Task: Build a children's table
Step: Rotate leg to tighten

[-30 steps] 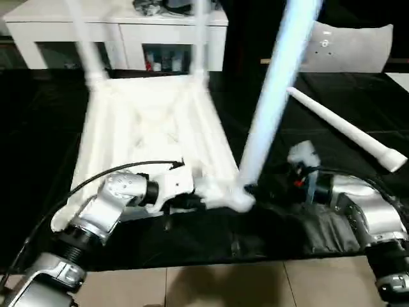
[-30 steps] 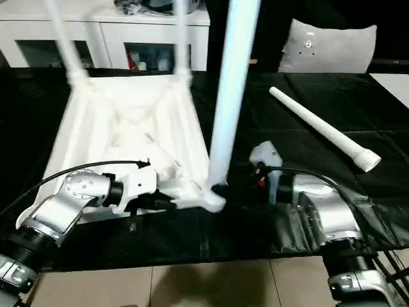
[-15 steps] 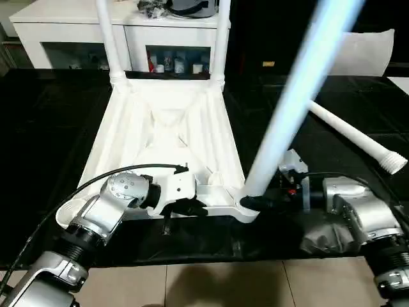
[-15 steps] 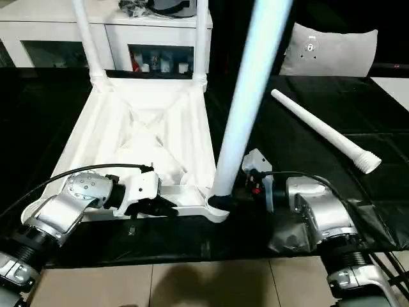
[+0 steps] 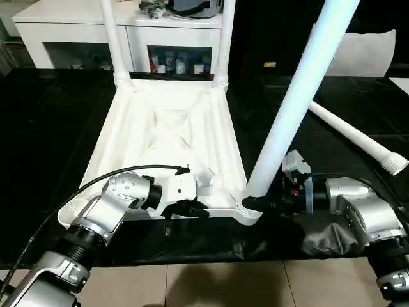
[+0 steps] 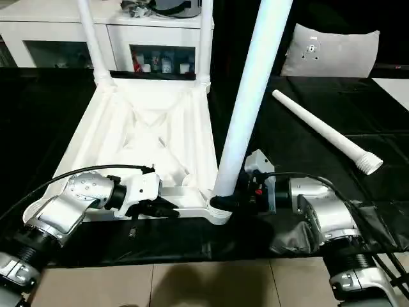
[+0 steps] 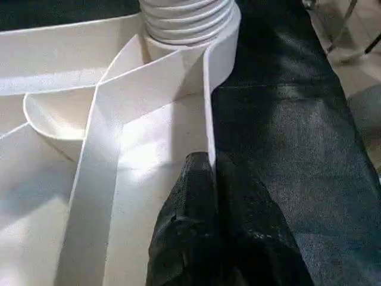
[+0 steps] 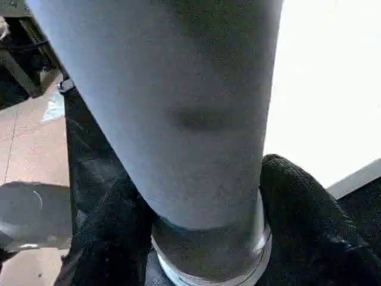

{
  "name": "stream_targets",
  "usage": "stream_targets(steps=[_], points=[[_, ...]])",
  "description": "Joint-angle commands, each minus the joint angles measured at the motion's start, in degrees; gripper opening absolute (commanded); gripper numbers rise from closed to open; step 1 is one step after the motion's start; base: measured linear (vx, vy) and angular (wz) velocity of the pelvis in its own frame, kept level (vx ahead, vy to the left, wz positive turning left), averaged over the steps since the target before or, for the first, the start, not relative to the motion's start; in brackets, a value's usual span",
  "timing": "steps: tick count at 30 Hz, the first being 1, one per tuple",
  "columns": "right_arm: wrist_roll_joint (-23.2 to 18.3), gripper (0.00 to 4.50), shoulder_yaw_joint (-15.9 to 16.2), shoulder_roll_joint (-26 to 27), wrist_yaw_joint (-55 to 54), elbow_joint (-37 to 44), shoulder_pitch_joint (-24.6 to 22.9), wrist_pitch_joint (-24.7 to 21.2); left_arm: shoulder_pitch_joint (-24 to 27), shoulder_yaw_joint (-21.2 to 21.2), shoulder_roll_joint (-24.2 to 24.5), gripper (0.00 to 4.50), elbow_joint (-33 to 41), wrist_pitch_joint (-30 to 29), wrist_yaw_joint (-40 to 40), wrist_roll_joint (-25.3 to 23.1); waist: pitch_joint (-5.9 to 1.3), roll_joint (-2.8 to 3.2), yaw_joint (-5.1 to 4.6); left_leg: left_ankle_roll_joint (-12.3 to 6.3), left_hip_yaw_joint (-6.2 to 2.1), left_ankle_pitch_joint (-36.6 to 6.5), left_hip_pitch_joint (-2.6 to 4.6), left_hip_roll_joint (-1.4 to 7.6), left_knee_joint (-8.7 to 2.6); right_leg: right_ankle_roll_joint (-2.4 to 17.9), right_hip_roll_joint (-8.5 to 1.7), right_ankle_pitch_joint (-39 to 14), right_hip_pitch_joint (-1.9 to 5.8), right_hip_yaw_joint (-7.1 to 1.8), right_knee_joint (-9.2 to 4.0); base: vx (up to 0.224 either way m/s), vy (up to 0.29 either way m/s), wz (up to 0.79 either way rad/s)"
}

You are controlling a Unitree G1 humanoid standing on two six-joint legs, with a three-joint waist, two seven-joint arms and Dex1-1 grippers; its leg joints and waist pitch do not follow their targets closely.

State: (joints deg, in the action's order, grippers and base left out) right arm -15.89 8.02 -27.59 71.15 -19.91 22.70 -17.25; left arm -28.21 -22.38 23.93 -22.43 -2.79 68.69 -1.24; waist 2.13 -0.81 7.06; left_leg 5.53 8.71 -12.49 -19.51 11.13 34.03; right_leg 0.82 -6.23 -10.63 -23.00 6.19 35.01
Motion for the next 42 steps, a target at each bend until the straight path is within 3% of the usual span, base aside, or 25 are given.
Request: stream_targets(steps=[1,2,3,5,8,9,11,13,14,15,21,22,23,30,32,34,37,39,42], points=[[0.15,2.35,1.17,3.00,-5.52,-0.20,-2.16,-3.17,1.71,-0.52,-3.37,0.00,0.48,-5.19,-5.83,-0.49,-2.89,0.12,-0.28,-3.26,0.36,-7.02,-0.64,2.18,-4.33,13.88,-2.72,-6.93,3.70,-3.23,-3.47,0.000,0.000,0.00],[0.18,2.35,1.16,3.03,-5.61,-0.21,-2.16,-3.17,1.71,-0.49,-3.40,0.00,0.48,-5.24,-5.89,-0.48,-2.77,0.19,-0.39,-2.85,0.36,-7.99,-0.62,2.16,-4.49,13.47,-2.79,-8.68,3.60,-3.25,-3.63,0.000,0.000,0.00],[2.60,2.35,-0.26,6.87,-15.19,-1.77,-2.14,-2.73,2.00,1.65,-6.69,0.00,1.61,-10.08,-11.77,0.14,-2.22,0.03,-0.75,-1.12,0.30,-12.23,-0.44,1.87,-5.00,10.54,-2.73,-18.34,3.56,-3.12,-4.73,0.000,0.000,0.00],[3.43,2.34,-1.68,9.48,-20.91,-2.96,-1.73,-3.13,2.09,2.80,-8.68,0.00,2.33,-12.75,-14.88,0.50,-1.97,-0.17,-1.31,0.29,0.05,-16.32,0.13,1.52,-5.11,6.76,-2.85,-28.70,3.03,-2.88,-5.93,-0.028,0.000,-0.04],[2.94,2.29,-5.23,15.06,-31.23,-6.48,0.68,-6.03,1.74,4.97,-13.60,0.00,3.22,-18.53,-21.32,1.21,-1.81,-0.25,-3.14,0.92,-0.71,-19.73,-0.06,0.94,-5.19,1.89,-2.74,-37.06,3.00,-2.04,-7.09,-0.036,0.004,-0.07],[3.31,2.26,-5.62,16.29,-33.67,-7.50,1.51,-6.57,1.42,5.89,-15.35,0.00,3.34,-20.22,-23.62,1.38,-1.83,-0.13,-3.41,0.70,-0.76,-20.11,-0.01,0.91,-5.17,1.58,-2.71,-37.25,2.93,-2.01,-7.23,0.000,0.000,0.00],[4.46,2.26,-6.67,19.11,-40.61,-11.79,4.50,-7.73,0.17,7.48,-19.10,0.00,2.76,-22.19,-28.92,1.11,-1.83,0.00,-4.66,-0.10,-0.72,-20.60,0.14,0.77,-5.10,2.04,-2.37,-36.25,2.58,-1.71,-7.62,0.000,0.000,0.00],[5.06,2.26,-7.33,20.42,-43.47,-13.60,5.70,-8.07,-0.34,8.20,-20.71,0.00,2.78,-23.32,-31.57,0.48,-2.08,0.22,-5.08,-0.75,-0.79,-20.19,-0.11,0.74,-5.12,1.98,-2.45,-35.16,2.82,-1.72,-7.69,0.000,0.000,0.00],[5.24,2.26,-7.71,21.42,-44.72,-15.09,6.71,-7.75,-0.85,8.07,-21.54,0.00,2.68,-23.41,-33.12,-0.55,-2.20,-0.15,-5.33,-1.24,-0.70,-19.48,-0.24,0.88,-5.21,2.58,-2.39,-33.21,2.71,-1.84,-7.65,0.000,0.000,0.00],[5.48,2.73,-7.65,22.10,-45.01,-16.05,7.37,-6.96,-1.18,7.45,-21.75,0.00,2.59,-23.05,-33.93,-1.75,-2.29,0.06,-5.33,-1.63,-0.76,-18.82,-0.39,0.93,-5.36,3.31,-2.38,-31.30,2.85,-1.96,-7.31,0.000,0.000,0.00],[5.53,3.12,-8.63,23.62,-45.85,-17.45,8.56,-5.98,-0.72,5.49,-20.05,0.00,3.85,-24.15,-34.29,-4.11,-2.65,0.07,-4.87,-2.99,-0.16,-13.85,-0.50,1.39,-5.45,8.13,-2.38,-19.46,3.07,-2.92,-6.02,0.000,0.000,0.00],[5.37,3.22,-8.90,23.49,-45.89,-17.64,8.77,-5.70,-0.69,5.43,-19.33,0.00,3.87,-24.30,-34.47,-4.59,-2.66,-0.20,-4.85,-3.12,-0.11,-13.58,-0.52,1.41,-5.42,8.33,-2.40,-19.25,3.10,-2.93,-6.01,0.000,0.000,0.00],[5.31,3.22,-9.07,23.25,-45.78,-17.71,8.82,-5.42,-0.72,5.46,-18.87,0.00,3.69,-24.21,-34.55,-4.87,-2.69,-0.05,-4.79,-3.18,-0.07,-13.29,-0.52,1.37,-5.42,8.55,-2.47,-19.59,3.11,-2.94,-5.96,0.000,0.000,0.00],[3.91,3.91,-10.47,18.05,-37.04,-13.85,6.88,-2.57,-0.97,4.84,-14.73,0.00,1.93,-18.77,-31.96,-6.11,-2.65,-0.08,-4.16,-3.08,0.17,-11.75,-0.58,1.54,-5.40,8.40,-2.33,-19.43,3.16,-3.27,-6.14,0.000,0.000,0.00],[2.65,3.98,-11.20,15.53,-33.13,-11.77,5.75,-1.80,-1.03,4.48,-13.34,0.00,1.17,-16.95,-30.35,-6.11,-3.00,-0.20,-3.72,-3.76,0.34,-9.89,-0.51,1.49,-5.10,8.78,-2.18,-16.59,3.29,-3.33,-5.87,0.000,0.000,0.00],[0.82,4.13,-11.03,11.34,-26.37,-8.41,3.85,-1.17,-0.88,3.75,-11.41,0.00,0.37,-14.54,-26.82,-5.37,-3.36,0.08,-3.18,-5.26,0.48,-5.27,-0.93,1.47,-4.58,11.00,-2.08,-9.11,3.59,-3.30,-4.94,0.000,0.000,0.00],[0.36,4.35,-10.44,8.35,-21.80,-6.60,2.70,-0.71,-0.59,2.57,-9.71,0.00,0.05,-12.29,-23.29,-4.99,-3.58,-0.17,-3.02,-7.12,0.65,-1.46,-1.18,1.48,-4.07,13.06,-2.02,-2.94,3.65,-3.27,-4.01,0.000,0.000,0.00],[0.52,4.46,-9.08,5.02,-16.92,-4.69,1.55,-0.29,-0.20,1.31,-7.70,0.00,-0.18,-9.64,-19.06,-4.71,-3.45,0.07,-2.83,-8.23,0.79,-1.97,-1.10,1.49,-3.87,13.65,-2.02,-3.85,3.48,-3.24,-4.14,0.000,0.000,0.00],[1.03,4.46,-7.70,1.82,-11.88,-2.93,0.59,1.66,0.00,-0.24,-5.06,0.00,-0.87,-5.33,-14.28,-4.62,-3.37,0.17,-2.42,-8.32,0.90,-2.80,-1.00,1.74,-3.87,13.52,-2.05,-5.39,3.16,-3.34,-4.17,0.000,0.000,0.00]])
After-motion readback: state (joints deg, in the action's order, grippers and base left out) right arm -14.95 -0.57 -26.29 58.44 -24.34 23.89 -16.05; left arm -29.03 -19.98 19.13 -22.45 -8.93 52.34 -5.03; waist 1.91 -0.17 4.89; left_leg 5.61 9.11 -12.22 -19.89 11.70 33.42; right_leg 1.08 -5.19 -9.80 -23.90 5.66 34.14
